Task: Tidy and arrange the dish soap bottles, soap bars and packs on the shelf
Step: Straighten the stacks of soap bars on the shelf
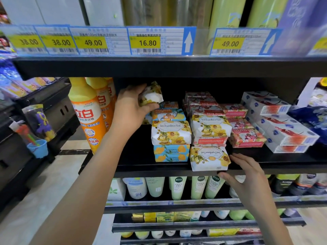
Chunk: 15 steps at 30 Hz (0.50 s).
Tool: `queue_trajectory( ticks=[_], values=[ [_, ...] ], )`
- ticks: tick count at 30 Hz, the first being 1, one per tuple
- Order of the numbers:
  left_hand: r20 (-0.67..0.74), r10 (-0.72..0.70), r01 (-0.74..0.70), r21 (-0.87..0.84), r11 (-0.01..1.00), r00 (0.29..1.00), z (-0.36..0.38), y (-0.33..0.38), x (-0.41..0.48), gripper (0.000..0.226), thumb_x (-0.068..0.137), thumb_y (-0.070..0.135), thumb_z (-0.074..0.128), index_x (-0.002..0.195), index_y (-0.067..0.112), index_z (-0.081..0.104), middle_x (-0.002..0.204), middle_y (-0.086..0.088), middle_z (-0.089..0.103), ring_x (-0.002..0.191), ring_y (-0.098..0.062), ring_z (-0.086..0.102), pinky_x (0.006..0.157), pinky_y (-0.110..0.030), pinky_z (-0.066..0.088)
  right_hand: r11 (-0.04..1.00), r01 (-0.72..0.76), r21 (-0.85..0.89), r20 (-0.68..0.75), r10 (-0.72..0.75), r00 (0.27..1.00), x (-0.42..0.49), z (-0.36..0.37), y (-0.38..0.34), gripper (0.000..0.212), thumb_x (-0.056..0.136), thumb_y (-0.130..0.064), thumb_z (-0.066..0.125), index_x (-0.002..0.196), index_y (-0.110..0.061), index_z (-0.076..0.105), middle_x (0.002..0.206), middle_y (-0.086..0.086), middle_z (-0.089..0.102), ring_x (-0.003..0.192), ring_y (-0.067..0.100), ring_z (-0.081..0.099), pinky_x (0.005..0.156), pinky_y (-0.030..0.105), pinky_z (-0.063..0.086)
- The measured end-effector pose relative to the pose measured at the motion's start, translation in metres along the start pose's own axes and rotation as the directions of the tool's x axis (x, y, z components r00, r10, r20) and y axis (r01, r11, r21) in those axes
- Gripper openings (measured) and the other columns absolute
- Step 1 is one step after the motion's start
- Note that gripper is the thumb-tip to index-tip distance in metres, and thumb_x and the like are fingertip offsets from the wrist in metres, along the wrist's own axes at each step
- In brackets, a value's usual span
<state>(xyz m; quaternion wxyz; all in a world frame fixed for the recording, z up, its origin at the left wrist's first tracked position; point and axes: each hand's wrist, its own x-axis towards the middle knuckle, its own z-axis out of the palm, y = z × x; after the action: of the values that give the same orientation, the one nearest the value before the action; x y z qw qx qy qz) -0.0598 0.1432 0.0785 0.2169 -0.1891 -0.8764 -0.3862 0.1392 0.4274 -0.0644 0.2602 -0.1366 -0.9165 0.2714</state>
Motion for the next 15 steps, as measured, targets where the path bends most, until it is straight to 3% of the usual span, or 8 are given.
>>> queue_trajectory(
  ticks=[3, 6, 9, 11, 13, 15],
  values=[
    [-0.036, 0.045, -0.044, 0.015, 0.999, 0.998, -0.015, 0.014, -0.024, 0.078, 0.080, 0.037, 0.085, 0.148, 0.016, 0.052, 0.144, -0.012, 0.058, 0.136, -0.031, 0.050, 0.113, -0.046, 0.042, 1.000, -0.012, -0.002, 0.014, 0.012, 1.000, -0.001, -0.003, -0.004, 0.074, 0.073, -0.048, 0.076, 0.133, -0.006, 0.066, 0.136, 0.004, 0.061, 0.129, 0.025, 0.054, 0.109, 0.045, 0.043],
    [-0.042, 0.109, -0.106, 0.068, 0.992, 0.993, -0.031, 0.027, -0.058, 0.075, 0.078, 0.036, 0.085, 0.145, 0.016, 0.056, 0.138, -0.007, 0.059, 0.131, -0.029, 0.048, 0.107, -0.029, 0.033, 0.999, -0.007, 0.033, 0.026, 0.006, 1.000, -0.004, -0.007, -0.007, 0.070, 0.077, -0.043, 0.079, 0.136, -0.009, 0.064, 0.139, -0.001, 0.057, 0.129, 0.018, 0.053, 0.108, 0.039, 0.043],
    [-0.050, 0.155, -0.153, 0.038, 0.987, 0.987, -0.048, 0.030, -0.097, 0.076, 0.075, 0.038, 0.084, 0.144, 0.020, 0.057, 0.137, 0.010, 0.054, 0.133, -0.015, 0.043, 0.108, -0.012, 0.026, 0.990, 0.019, 0.142, -0.112, -0.004, 0.994, -0.018, -0.014, -0.018, 0.052, 0.083, -0.025, 0.080, 0.132, -0.014, 0.067, 0.137, -0.008, 0.055, 0.123, -0.003, 0.048, 0.104, 0.018, 0.036],
    [-0.065, 0.201, -0.200, 0.019, 0.980, 0.978, -0.055, 0.028, -0.121, 0.076, 0.073, 0.047, 0.079, 0.141, 0.019, 0.059, 0.136, 0.013, 0.053, 0.130, -0.009, 0.044, 0.110, -0.008, 0.025, 0.970, 0.044, 0.240, -0.230, 0.013, 0.973, -0.034, -0.017, -0.036, 0.038, 0.087, -0.017, 0.077, 0.124, -0.019, 0.070, 0.129, -0.014, 0.057, 0.119, -0.011, 0.049, 0.099, 0.007, 0.037],
    [-0.051, 0.230, -0.230, 0.002, 0.973, 0.972, -0.057, 0.025, -0.143, 0.075, 0.072, 0.051, 0.075, 0.138, 0.018, 0.061, 0.136, 0.013, 0.055, 0.130, -0.010, 0.046, 0.113, -0.014, 0.030, 0.915, 0.062, 0.398, -0.241, 0.039, 0.970, -0.047, -0.016, -0.062, 0.028, 0.088, -0.016, 0.073, 0.115, -0.024, 0.072, 0.121, -0.017, 0.062, 0.115, -0.003, 0.058, 0.093, 0.016, 0.048],
    [-0.014, 0.236, -0.236, -0.013, 0.972, 0.972, -0.054, 0.024, -0.161, 0.074, 0.071, 0.052, 0.076, 0.137, 0.021, 0.062, 0.134, 0.015, 0.056, 0.130, -0.012, 0.048, 0.113, -0.016, 0.032, 0.798, 0.017, 0.602, -0.123, 0.071, 0.990, -0.056, -0.016, -0.094, 0.023, 0.087, -0.019, 0.071, 0.109, -0.024, 0.074, 0.111, -0.011, 0.070, 0.102, 0.009, 0.067, 0.087, 0.021, 0.053]
  ],
)
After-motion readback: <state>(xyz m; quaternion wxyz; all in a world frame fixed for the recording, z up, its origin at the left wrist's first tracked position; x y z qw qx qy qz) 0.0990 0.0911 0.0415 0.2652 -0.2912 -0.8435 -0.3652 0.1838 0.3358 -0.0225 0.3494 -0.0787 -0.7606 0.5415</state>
